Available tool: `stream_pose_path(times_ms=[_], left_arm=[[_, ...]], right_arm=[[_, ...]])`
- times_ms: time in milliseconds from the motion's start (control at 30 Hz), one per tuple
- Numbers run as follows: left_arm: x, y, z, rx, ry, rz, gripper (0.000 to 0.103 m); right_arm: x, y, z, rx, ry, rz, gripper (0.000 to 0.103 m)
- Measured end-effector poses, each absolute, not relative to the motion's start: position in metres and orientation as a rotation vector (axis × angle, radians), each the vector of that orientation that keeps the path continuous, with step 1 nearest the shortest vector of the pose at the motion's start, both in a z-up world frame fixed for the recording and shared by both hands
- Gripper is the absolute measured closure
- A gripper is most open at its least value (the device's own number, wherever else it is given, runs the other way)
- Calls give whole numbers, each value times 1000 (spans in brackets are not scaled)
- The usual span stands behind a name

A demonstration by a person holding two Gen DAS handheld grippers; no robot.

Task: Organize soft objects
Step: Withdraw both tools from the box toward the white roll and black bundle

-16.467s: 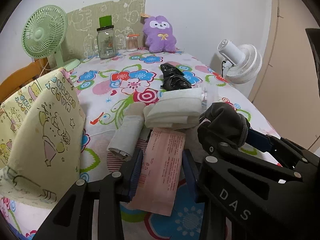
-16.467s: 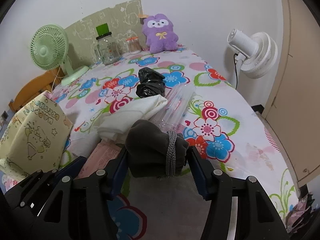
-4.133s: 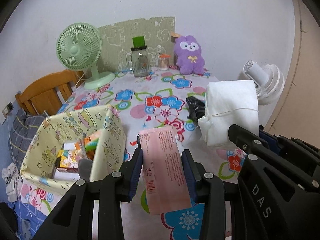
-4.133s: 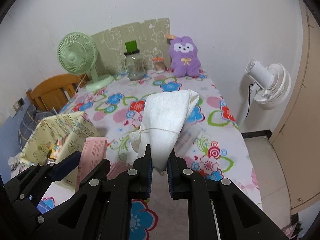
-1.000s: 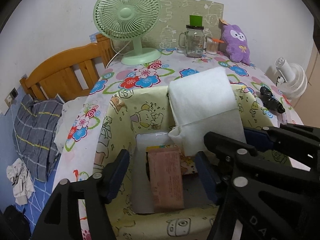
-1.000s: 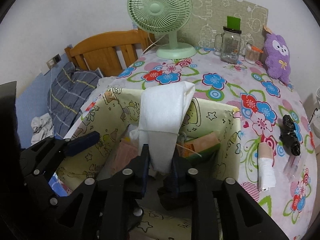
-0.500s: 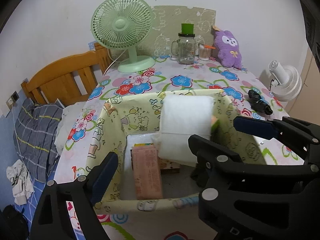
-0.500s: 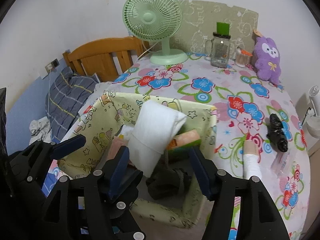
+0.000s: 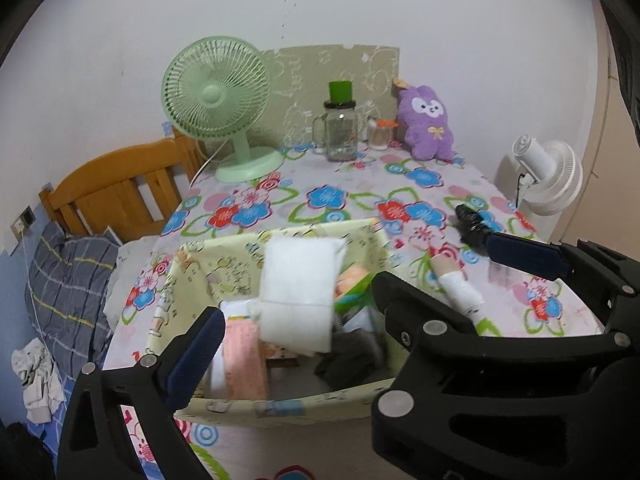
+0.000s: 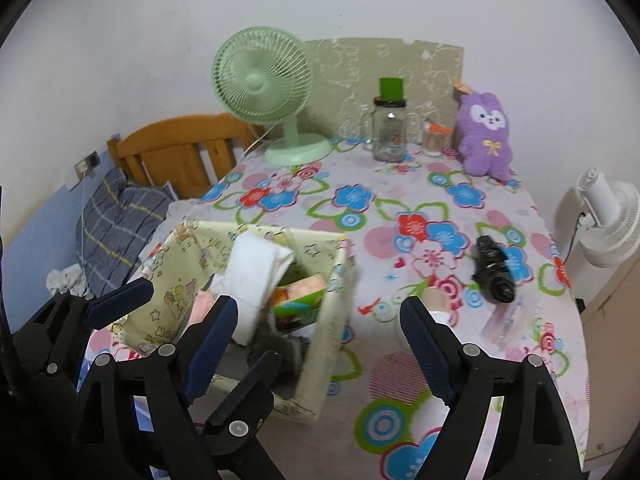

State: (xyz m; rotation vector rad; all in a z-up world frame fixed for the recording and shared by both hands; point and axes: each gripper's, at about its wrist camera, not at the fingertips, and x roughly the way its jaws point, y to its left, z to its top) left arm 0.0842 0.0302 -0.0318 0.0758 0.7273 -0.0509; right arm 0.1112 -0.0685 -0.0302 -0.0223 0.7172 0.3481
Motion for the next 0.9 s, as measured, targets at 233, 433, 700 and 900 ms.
stream_pose_path(times_ms=[233,433,700,900], left_arm=[[81,9,-20,70,697,-81,0],[79,-6,-13,78,680,-98,0],[77,-28,-8,71,667,-126,0],[80,-46,-10,71,672,-144,0]], right_arm=[[104,-92,-17,-18,675,297,9],[98,-111,-10,13,650,264,7],[91,-136,-4,13,605,211,1],[91,-154,-5,20,601,186,1]])
